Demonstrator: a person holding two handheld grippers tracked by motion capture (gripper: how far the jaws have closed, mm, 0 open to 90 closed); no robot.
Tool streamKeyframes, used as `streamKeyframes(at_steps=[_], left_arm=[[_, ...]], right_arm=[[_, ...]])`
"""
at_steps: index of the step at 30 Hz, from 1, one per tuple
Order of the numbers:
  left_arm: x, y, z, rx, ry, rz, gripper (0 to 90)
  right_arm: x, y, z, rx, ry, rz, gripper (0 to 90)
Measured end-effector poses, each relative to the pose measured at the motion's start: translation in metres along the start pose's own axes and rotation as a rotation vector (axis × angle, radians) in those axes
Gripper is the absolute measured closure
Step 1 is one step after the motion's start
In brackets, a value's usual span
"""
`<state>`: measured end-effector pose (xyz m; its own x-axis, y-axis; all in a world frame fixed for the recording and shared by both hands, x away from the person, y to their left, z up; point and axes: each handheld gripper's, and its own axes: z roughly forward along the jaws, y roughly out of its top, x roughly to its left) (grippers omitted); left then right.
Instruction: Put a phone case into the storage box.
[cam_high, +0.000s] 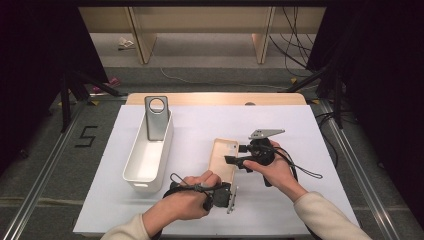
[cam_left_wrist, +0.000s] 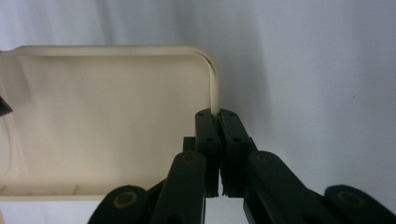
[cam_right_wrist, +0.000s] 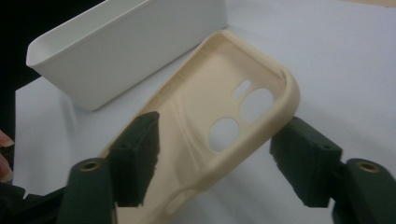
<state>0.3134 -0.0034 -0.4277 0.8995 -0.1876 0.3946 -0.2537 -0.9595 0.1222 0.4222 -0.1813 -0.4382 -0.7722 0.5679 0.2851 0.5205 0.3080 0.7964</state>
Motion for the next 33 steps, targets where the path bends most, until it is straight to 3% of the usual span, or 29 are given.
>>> streamKeyframes(at_steps=[2,7,10,20,21,24,25,28,30,33], left_arm=[[-0.001,0.001,0.0,-0.012,0.009,0.002,87.3],[-0.001,0.0,0.0,-0.015,0.011,0.003,87.3],[0.0,0.001,0.0,-0.018,0.024,0.019,87.2],[0.006,-0.005,0.004,-0.029,0.054,0.003,86.8],[0.006,-0.006,0.004,-0.038,0.052,-0.019,86.4],[0.009,-0.008,0.002,-0.078,0.076,-0.019,84.9],[0.01,-0.009,0.001,-0.09,0.065,-0.04,82.5],[0.014,-0.011,-0.005,-0.195,0.054,-0.087,73.8],[0.015,-0.012,-0.01,-0.26,0.06,-0.144,65.2],[0.02,-0.017,-0.017,-0.317,0.071,-0.217,47.4]], right_arm=[[-0.001,0.0,-0.001,0.003,-0.005,0.011,43.1],[-0.003,0.003,-0.005,-0.005,0.054,0.041,62.3],[-0.004,0.005,-0.01,-0.017,0.083,0.067,66.1],[0.005,0.013,-0.022,-0.086,0.165,0.158,80.4],[0.007,0.014,-0.023,-0.091,0.166,0.163,80.8],[0.011,0.017,-0.026,-0.102,0.165,0.15,81.0],[0.011,0.019,-0.028,-0.107,0.162,0.141,81.0],[0.012,0.022,-0.034,-0.117,0.137,0.114,81.0],[0.01,0.023,-0.038,-0.131,0.13,0.114,80.9],[0.005,0.024,-0.044,-0.151,0.116,0.116,80.8]])
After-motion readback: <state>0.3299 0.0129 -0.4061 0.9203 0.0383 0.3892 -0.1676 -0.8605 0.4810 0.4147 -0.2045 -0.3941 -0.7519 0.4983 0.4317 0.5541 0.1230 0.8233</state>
